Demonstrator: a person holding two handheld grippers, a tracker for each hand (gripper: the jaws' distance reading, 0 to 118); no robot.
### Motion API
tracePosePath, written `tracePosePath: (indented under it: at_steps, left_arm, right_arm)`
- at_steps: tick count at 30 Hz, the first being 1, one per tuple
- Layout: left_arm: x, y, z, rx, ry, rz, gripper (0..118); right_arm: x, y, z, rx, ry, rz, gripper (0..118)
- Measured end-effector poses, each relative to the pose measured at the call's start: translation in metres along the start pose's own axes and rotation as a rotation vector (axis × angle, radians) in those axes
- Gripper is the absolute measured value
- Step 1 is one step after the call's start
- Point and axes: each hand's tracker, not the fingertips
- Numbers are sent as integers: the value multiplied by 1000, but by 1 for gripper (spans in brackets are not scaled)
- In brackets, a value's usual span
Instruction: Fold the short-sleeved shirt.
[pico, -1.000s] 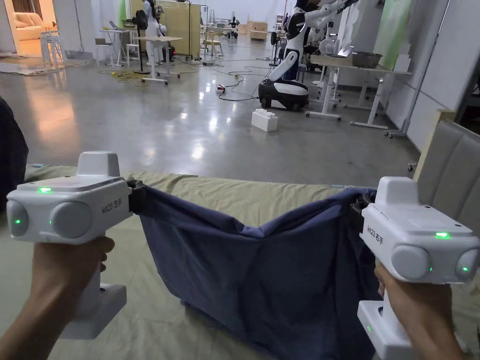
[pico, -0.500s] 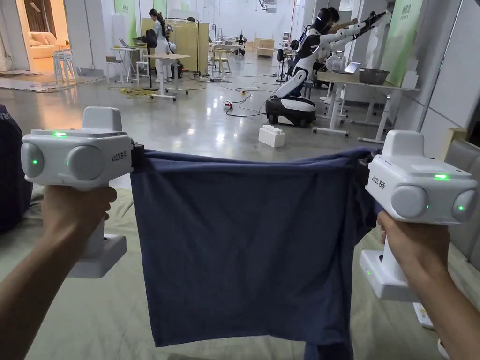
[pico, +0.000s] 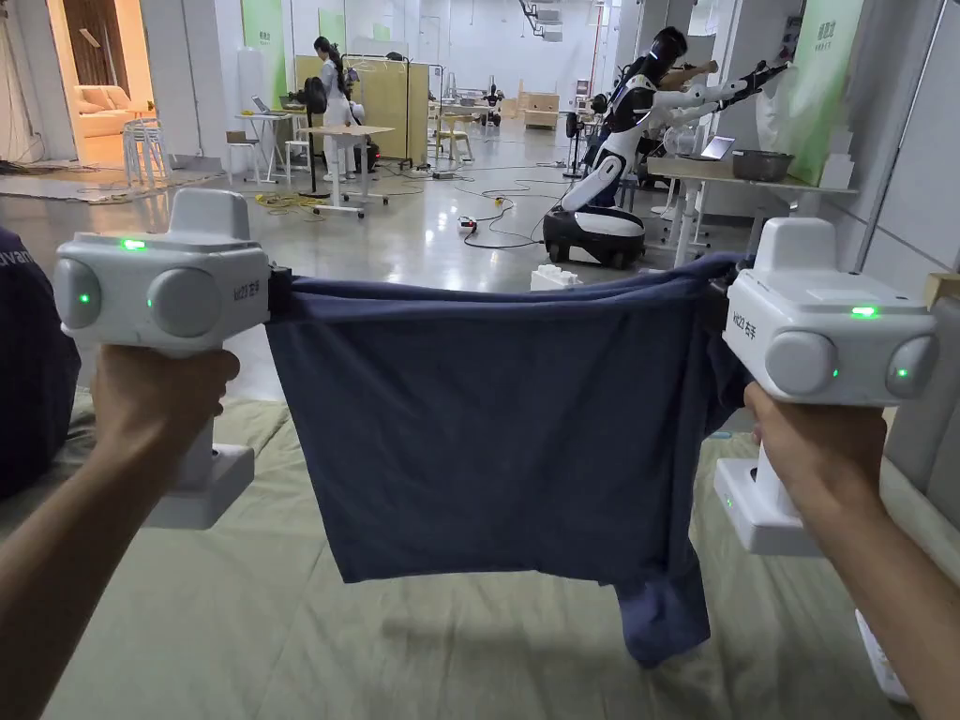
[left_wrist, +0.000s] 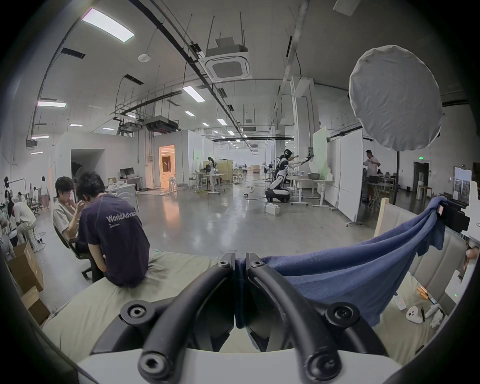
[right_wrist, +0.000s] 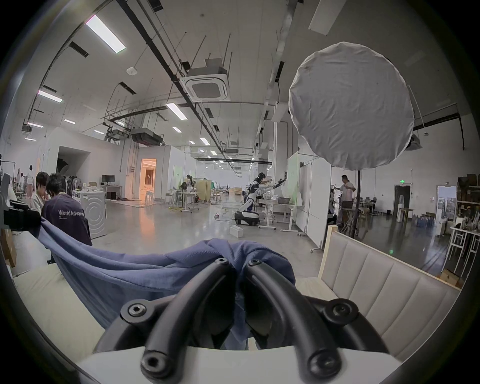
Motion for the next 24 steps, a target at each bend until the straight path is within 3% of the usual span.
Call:
tracePosePath:
  at_steps: [5,15,17,19,21,24]
  left_arm:
    - [2,-55,9,-59,-9,2,7]
    - [-2,-176,64,-162,-23,40,7]
    - [-9,-202,86,-185,-43,65,7]
    - [-10,-235,122,-212,-34,83,7]
    - [-12,-254,144,-228,-20,77,7]
    - [-10,-236,121,-268,-14,79,7]
  right_arm:
    - [1,-51,16,-77,2,2,6]
    - [7,-157,120,-206,-11,2,6]
    - [6,-171,148,-193,-11,45,6]
    - [5,-188,171,-242,-5,18,6]
    - [2,-202,192,-302,20,35,6]
    - [0,-223,225,-331,22,32,6]
